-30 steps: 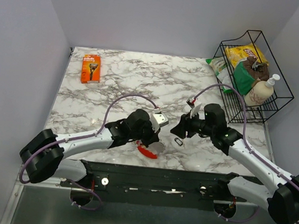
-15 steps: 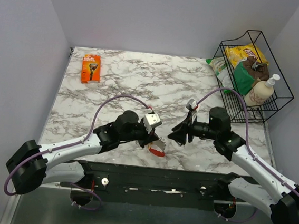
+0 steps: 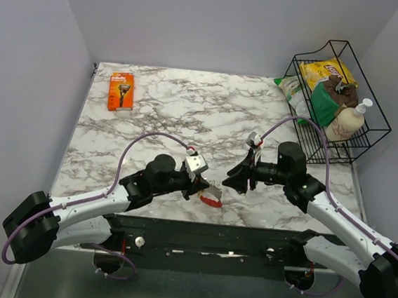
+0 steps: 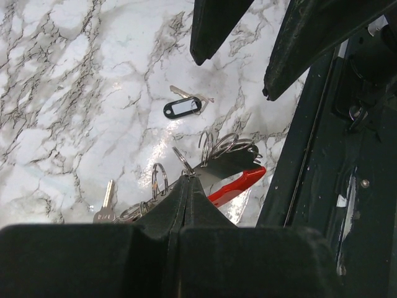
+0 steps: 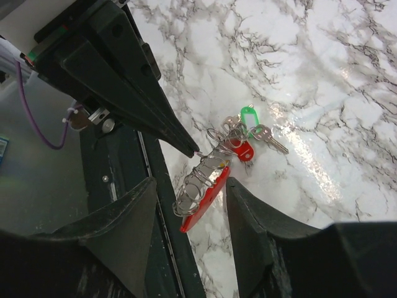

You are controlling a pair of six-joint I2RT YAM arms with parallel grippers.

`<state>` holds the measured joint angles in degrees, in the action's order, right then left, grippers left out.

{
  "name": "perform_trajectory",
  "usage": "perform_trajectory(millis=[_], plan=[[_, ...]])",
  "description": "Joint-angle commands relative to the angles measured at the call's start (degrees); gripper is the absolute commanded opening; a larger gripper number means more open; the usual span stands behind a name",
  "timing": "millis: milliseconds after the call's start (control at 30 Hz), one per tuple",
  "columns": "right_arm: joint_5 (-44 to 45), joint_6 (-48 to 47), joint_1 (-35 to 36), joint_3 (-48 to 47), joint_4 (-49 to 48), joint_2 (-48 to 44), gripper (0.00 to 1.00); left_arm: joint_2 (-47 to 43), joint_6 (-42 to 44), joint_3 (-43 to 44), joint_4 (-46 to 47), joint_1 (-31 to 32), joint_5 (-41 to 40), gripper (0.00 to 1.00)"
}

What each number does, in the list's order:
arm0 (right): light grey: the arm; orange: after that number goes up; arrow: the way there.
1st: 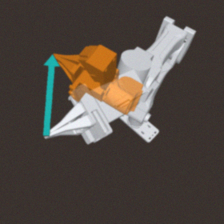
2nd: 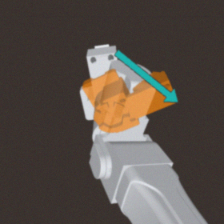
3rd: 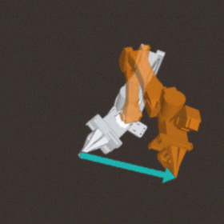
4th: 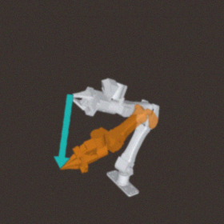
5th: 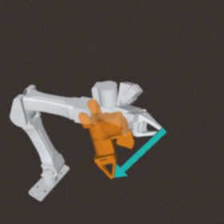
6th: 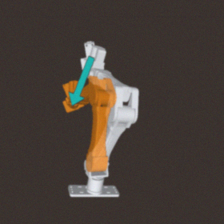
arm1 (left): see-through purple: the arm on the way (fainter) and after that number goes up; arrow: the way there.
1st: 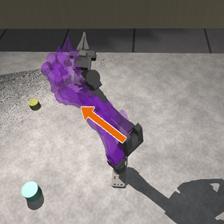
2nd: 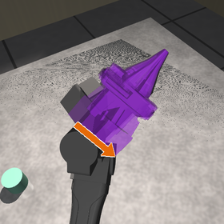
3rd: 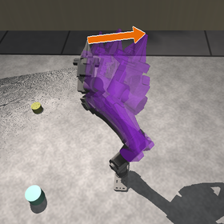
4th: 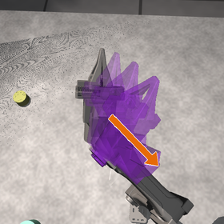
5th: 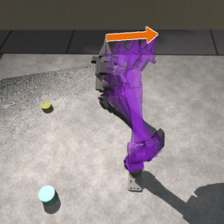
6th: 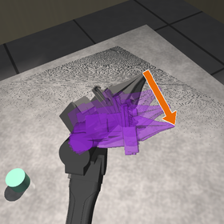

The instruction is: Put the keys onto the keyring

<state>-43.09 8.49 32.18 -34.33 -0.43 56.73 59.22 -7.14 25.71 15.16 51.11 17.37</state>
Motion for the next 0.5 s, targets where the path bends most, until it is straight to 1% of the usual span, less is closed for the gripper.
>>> perform_trajectory(millis=[0,167,233,300,400,467], plan=[[-2.0,-0.14,0.16,0.84,-1.33,0.49,0.57,1.77,-1.39,-0.84,4.0,-0.14,-1.11,0.0],[-1.03,0.56,0.16,1.02,-0.46,1.01,0.57,5.02,-2.18,-0.67,5.06,-0.22,-2.07,0.0],[1.51,0.91,0.16,0.84,0.25,1.19,0.57,6.69,-2.44,-0.14,5.23,-0.22,-3.12,0.0],[5.71,1.79,0.16,0.58,2.53,1.8,0.57,8.88,-2.88,0.91,4.88,-0.4,-6.28,0.0],[9.85,3.02,0.16,0.22,4.82,2.94,0.57,13.0,-4.28,2.93,4.01,-1.45,-9.26,0.0],[11.53,4.24,0.16,0.22,5.87,4.26,0.57,15.74,-4.9,5.47,2.25,-3.03,-9.72,0.0]])
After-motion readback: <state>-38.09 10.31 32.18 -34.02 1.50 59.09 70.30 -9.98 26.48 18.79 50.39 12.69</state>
